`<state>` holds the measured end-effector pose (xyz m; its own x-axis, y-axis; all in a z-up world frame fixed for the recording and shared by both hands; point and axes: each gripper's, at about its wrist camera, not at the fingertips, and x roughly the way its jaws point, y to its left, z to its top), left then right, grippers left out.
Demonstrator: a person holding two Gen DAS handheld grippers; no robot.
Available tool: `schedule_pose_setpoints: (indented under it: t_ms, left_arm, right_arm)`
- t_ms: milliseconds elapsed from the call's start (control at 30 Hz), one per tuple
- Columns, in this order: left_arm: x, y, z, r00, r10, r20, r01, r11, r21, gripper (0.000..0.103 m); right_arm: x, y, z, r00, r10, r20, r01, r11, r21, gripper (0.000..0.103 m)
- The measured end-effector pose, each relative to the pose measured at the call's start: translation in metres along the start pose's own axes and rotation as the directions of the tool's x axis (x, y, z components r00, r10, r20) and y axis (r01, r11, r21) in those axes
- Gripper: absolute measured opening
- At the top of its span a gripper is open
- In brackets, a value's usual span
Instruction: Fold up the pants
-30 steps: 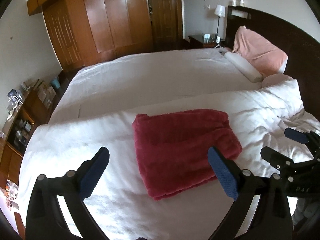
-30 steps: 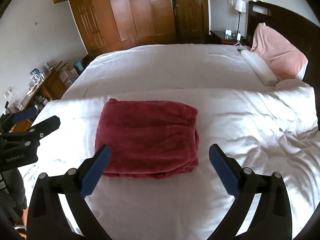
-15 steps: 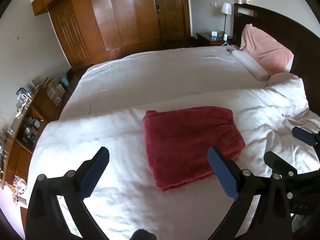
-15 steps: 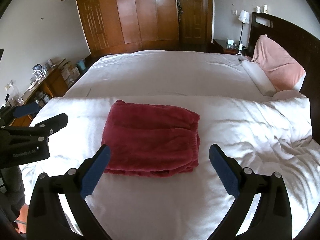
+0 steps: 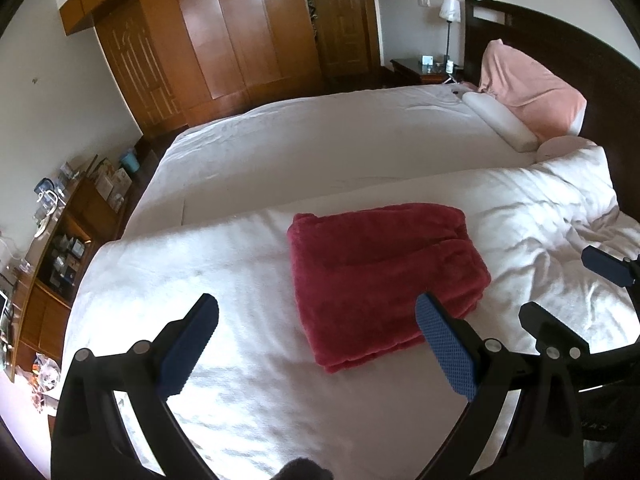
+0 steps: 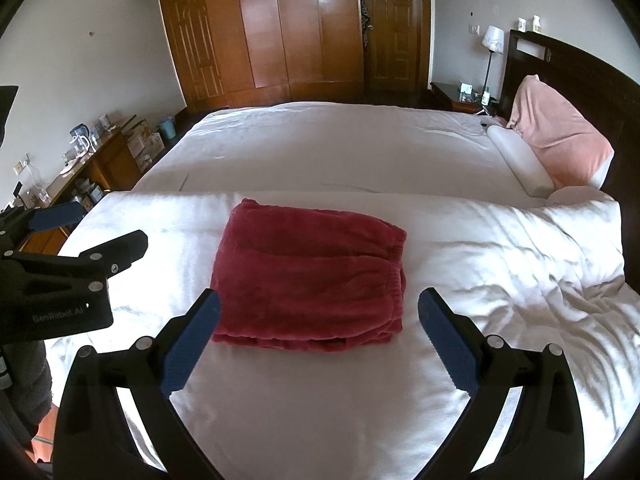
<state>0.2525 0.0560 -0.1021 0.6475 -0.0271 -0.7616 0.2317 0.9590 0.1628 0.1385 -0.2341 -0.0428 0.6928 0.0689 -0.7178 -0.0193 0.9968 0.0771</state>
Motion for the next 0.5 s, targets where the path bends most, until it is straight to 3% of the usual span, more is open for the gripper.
schedule_pose_setpoints:
  t_ms: [500]
  left_arm:
    - [-0.0032, -0.0049, -0.0065, 1.000, -0.005, 0.022, 0.005, 1.000, 0.025, 0.098]
  right_arm:
    - [-0.0018, -0.0007, -0.0054, 1.000, 0.002, -0.004, -0.001, 1.000, 0.025, 0.100]
